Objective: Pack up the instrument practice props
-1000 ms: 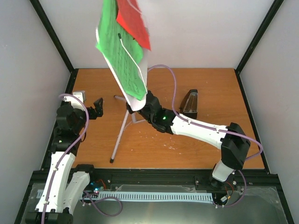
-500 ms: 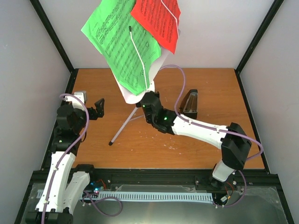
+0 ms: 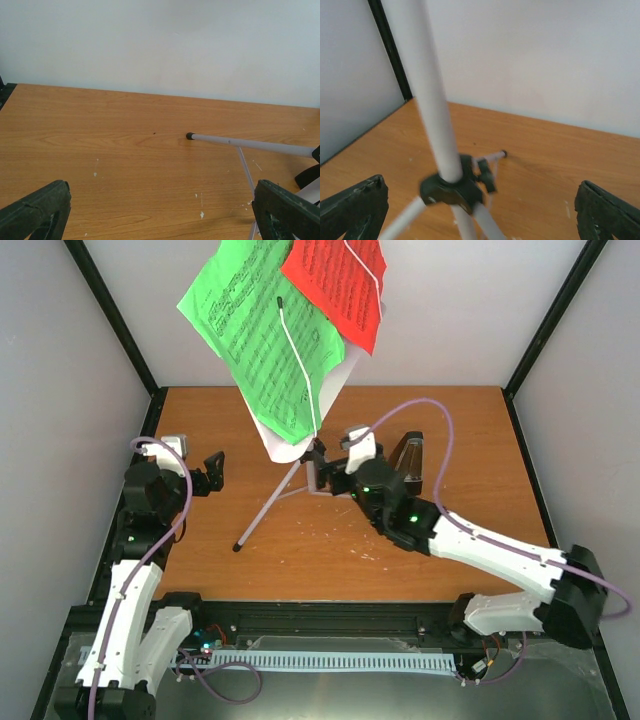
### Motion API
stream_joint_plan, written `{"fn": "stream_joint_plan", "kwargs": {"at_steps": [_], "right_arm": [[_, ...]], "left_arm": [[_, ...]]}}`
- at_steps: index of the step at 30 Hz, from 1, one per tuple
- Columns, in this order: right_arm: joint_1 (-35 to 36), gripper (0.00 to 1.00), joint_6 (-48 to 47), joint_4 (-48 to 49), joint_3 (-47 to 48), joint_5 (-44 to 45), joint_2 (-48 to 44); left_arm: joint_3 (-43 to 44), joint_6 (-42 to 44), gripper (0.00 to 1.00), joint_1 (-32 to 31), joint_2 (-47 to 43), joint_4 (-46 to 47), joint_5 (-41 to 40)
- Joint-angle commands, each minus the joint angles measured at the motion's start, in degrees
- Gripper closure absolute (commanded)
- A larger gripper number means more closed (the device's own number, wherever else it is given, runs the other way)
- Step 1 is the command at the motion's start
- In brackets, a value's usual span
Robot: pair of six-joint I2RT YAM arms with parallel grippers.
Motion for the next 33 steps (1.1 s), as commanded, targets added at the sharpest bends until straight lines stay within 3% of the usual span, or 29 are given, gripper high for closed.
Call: {"fn": "stream_joint_plan", "kwargs": {"at_steps": [1, 4, 7, 11, 19, 20, 24, 25, 33], "right_arm": [[-8.93, 0.0, 2.01, -8.37, -6.69, -16.67, -7.42], [-15.92, 0.0, -2.54, -8.61, -12.71, -33.68, -12.13], [-20.22, 0.0, -4.55, -4.03, -18.87, -41.53, -14.98], [-25.93, 0.0, -4.26, 1.65, -20.26, -54.74, -10.57], [-26.67, 0.0, -7.49, 7.34, -13.94, -65.81, 2.37], [-26.68, 0.03, -8.25, 6.78, -12.13, -66.91, 4.65], [-26.67, 0.44, -12.32, 2.32, -4.52, -72.82, 12.99], [-26.6, 0.5, -13.45, 1.02, -3.22, -73.55, 14.27], [-26.6, 0.78, -18.66, 2.56, -5.76, -72.9, 14.49]], "left_arm": [[0.41, -1.02, 0.01, 0.3, 0.68, 1.75, 0.7], [0.22, -0.8, 0.01, 0.3, 2.12, 2.59, 3.89], [0.17, 0.31, 0.04, 0.3, 4.12, 3.41, 7.18], [0.33, 1.43, 0.05, 0.3, 5.29, 3.09, 7.13], [-0.17, 3.26, 0.06, 0.3, 5.89, 4.04, 10.66], [-0.13, 3.33, 0.06, 0.3, 5.71, 3.98, 10.85], [-0.72, 3.29, 0.06, 0.3, 4.3, 4.48, 11.08], [-0.73, 3.3, 0.06, 0.3, 4.38, 4.71, 11.06], [-1.04, 3.95, 0.06, 0.3, 7.03, 7.43, 17.65]]}}
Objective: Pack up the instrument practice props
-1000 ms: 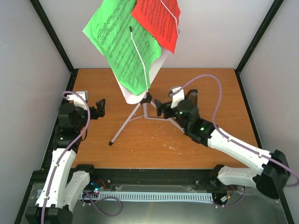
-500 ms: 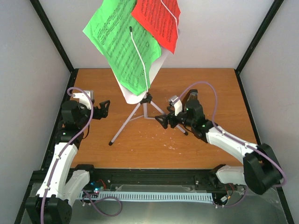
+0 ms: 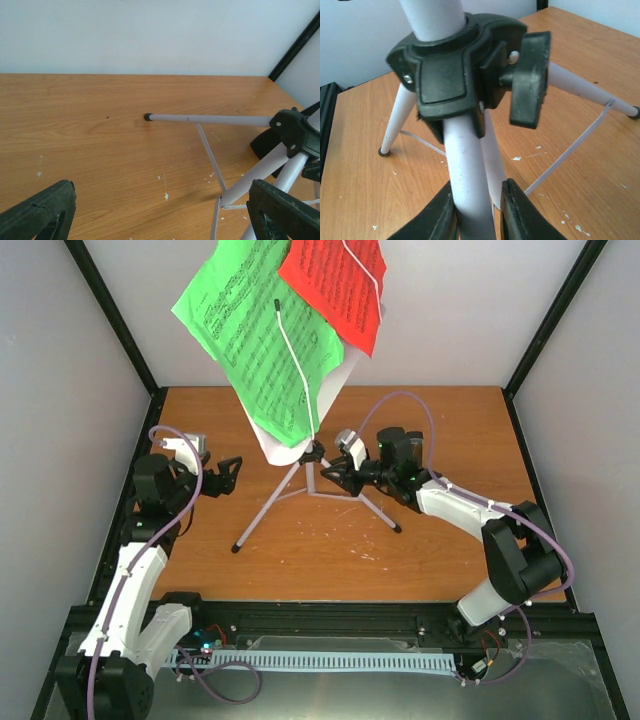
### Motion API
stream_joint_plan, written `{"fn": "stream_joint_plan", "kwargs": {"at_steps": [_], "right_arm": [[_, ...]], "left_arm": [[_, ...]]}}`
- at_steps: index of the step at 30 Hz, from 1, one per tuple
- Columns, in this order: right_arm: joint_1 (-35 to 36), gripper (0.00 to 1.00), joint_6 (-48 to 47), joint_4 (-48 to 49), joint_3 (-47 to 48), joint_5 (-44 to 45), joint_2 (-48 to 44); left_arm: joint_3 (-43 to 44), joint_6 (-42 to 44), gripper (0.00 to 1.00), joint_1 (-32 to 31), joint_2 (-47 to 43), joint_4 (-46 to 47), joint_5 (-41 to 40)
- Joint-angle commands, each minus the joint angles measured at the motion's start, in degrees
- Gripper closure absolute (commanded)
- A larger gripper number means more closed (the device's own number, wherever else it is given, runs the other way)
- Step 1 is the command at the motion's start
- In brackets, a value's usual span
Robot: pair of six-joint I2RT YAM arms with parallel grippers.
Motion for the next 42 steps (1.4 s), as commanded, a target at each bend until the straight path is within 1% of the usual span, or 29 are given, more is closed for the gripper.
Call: {"fn": "stream_joint_plan", "kwargs": {"at_steps": [1, 2, 4, 5, 8, 10, 13, 15, 17, 20, 23, 26, 27, 29, 32, 37, 42], "right_arm": [[0.28, 0.81, -3.77, 1.02, -2.74, -2.79, -1.14], [0.28, 0.84, -3.78, 3.02, -4.12, -2.1, -1.88], [0.28, 0.94, -2.84, 8.06, -8.45, -0.36, -3.75], [0.35, 0.97, -1.86, 10.18, -10.07, 0.28, -4.58], [0.8, 0.97, -0.65, 11.98, -12.27, 3.29, -6.21], [1.98, 0.97, -0.32, 11.75, -13.08, 7.66, -7.61], [4.36, 0.97, 1.54, 11.88, -14.77, 16.26, -10.24], [5.94, 0.97, 4.71, 11.34, -15.41, 23.89, -11.59], [8.41, 0.97, 7.96, 9.6, -15.55, 32.25, -12.69], [11.89, 0.97, 13.04, 9.04, -15.89, 42.87, -13.82], [15.21, 0.97, 18.63, 8.7, -15.78, 54.12, -13.59], [18.57, 0.97, 22.03, 12.51, -17.1, 62.96, -11.98], [19.36, 0.97, 22.94, 12.24, -16.54, 64.76, -10.87], [21.18, 0.97, 24.84, 8.77, -13.44, 68.84, -8.64], [23.88, 0.97, 26.96, 4.98, -9.2, 74.08, -5.99], [27.33, 0.97, 32.42, 1.4, -3.86, 79.97, 0.56], [30.94, 0.97, 35.16, -4.62, 4.71, 83.33, 8.72]], "left_arm": [[-0.26, 1.69, 0.06, 0.27, 0.25, 3.68, 5.03], [-0.33, 1.78, 0.06, 0.27, 0.36, 3.61, 4.57], [-0.21, 1.83, 0.05, 0.27, 0.46, 3.2, 2.95], [-0.08, 1.83, 0.05, 0.27, 0.44, 2.99, 2.75], [0.34, 0.8, 0.04, 0.27, 0.73, 4.74, 3.7], [2.3, -0.19, 0.03, 0.28, 2.19, 5.63, 3.18], [5.98, -0.74, 0.03, 0.32, 4.94, 6.96, 3.88], [6.45, -1.39, 0.03, 0.27, 5.36, 10.15, 4.49], [6.57, -2.27, 0.02, 0.27, 5.25, 12.54, 3.1], [7.52, -1.79, 0.02, 0.27, 4.94, 10.56, 0.39], [6.62, -0.72, 0.02, 0.27, 2.89, 8.91, -3.36], [5.97, -0.91, 0.01, 0.27, -1.02, 8.72, -4.24], [5.32, -1.23, 0.01, 0.27, -2.56, 9.57, -3.73], [4.24, -1.48, 0.01, 0.27, -4.56, 11.08, -2.94], [4.25, -1.38, 0.0, 0.27, -4.07, 10.61, -2.57], [4.08, -1.5, 0.01, 0.27, -3.46, 10.84, -0.65], [3.65, -1.25, 0.0, 0.2, -3.34, 10.56, -0.42]]}}
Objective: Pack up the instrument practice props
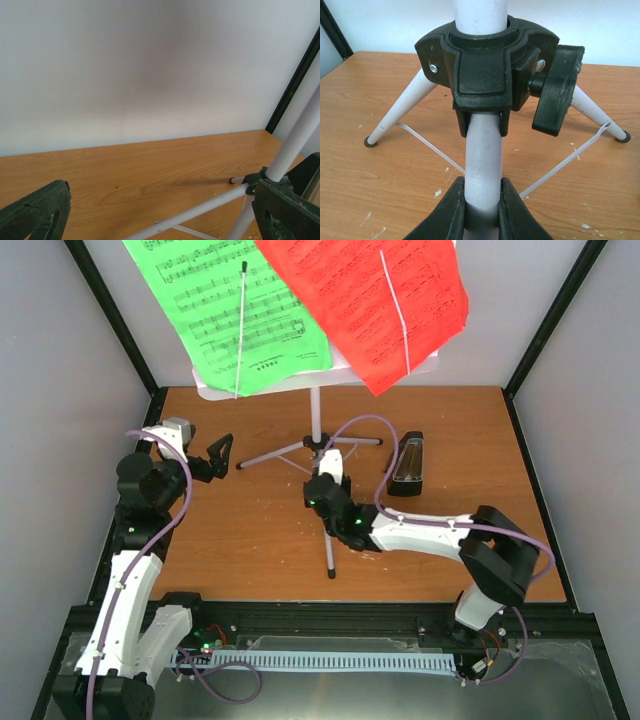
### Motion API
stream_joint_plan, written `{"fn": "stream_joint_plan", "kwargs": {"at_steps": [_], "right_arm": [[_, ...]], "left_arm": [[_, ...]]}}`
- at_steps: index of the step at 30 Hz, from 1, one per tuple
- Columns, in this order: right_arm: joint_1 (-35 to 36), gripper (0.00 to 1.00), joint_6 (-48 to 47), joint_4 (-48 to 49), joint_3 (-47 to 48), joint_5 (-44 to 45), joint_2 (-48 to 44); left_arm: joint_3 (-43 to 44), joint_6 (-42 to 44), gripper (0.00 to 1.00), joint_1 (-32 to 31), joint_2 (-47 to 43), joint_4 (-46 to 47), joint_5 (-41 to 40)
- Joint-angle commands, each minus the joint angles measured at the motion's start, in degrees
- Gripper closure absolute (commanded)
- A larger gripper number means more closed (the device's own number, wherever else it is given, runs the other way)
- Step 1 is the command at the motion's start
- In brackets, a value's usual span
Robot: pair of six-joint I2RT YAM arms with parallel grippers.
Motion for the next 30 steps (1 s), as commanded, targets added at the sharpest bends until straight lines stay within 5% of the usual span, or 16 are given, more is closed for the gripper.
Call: {"fn": "stream_joint_plan", "kwargs": {"at_steps": [1, 4, 7, 11, 19, 30], "right_arm": [[2.8, 0.97, 8.84, -9.28, 5.4, 5.74, 6.73], [3.61, 0.88, 6.34, -6.71, 5.12, 4.64, 6.33], [3.64, 0.48, 3.81, -1.7, 2.1, 1.55, 3.64], [3.69, 0.26, -2.6, 1.21, 0.64, -8.05, -0.16], [3.31, 0.06, -6.09, -0.67, -9.46, -16.63, -14.26], [-9.58, 0.0, -3.87, -13.11, -14.32, -31.31, -31.08]], "left_arm": [[0.39, -0.11, 0.01, 0.19, 0.0, 0.75, 1.3], [0.41, -0.1, 0.01, 0.11, 0.19, 0.85, 2.06], [0.39, -0.04, 0.01, 0.1, 0.51, 0.9, 2.1], [0.45, -0.56, 0.0, -0.08, 1.84, 0.9, 3.42], [0.39, -7.43, 0.02, -1.62, 5.86, 0.06, 8.8], [-0.68, -16.7, 0.05, -10.69, 8.88, -1.24, -0.44]]}}
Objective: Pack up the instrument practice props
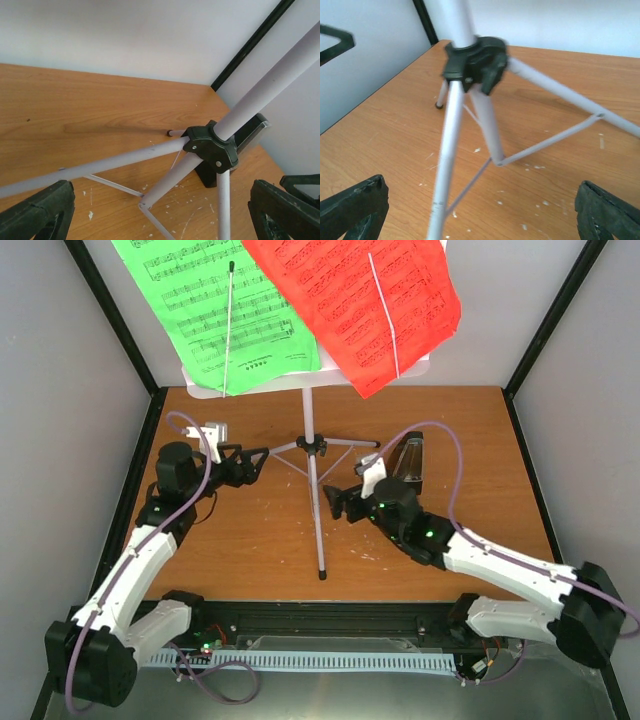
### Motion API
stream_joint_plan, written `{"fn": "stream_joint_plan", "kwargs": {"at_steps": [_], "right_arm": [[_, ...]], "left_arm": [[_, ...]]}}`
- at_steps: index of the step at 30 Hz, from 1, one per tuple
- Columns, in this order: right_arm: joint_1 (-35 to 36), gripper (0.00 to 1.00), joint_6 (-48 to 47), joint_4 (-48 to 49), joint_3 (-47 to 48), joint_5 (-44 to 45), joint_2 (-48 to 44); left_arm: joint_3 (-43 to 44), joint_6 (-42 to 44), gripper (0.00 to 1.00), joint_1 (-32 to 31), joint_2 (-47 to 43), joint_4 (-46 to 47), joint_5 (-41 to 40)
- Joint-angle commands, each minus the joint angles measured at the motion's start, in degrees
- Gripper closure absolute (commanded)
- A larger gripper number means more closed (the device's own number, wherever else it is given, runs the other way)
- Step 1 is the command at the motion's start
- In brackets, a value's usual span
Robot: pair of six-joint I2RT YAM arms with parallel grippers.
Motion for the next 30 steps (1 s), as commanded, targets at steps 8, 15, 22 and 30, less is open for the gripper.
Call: {"fn": "stream_joint_plan", "kwargs": {"at_steps": [8, 15, 22, 30], "right_arm": [[-15.0, 0.0, 0.7, -6.89, -7.77, -13.39, -11.84], [-16.69, 0.0, 3.28, -11.02, -11.46, -11.42, -17.49], [-16.73, 0.0, 11.05, -13.86, -16.26, -8.46, -26.83], [-16.73, 0.0, 12.57, -16.94, -18.83, -7.14, -34.3]], "left_arm": [[-2.62, -13.53, 0.07, -4.8, -3.09, 2.07, -2.74], [-3.42, -16.29, 0.08, -14.99, 1.49, 5.18, -6.7], [-4.55, -18.97, 0.07, -25.7, 9.86, 15.96, -8.2], [2.44, -13.71, 0.01, -30.57, 20.96, 12.59, -12.96]]}}
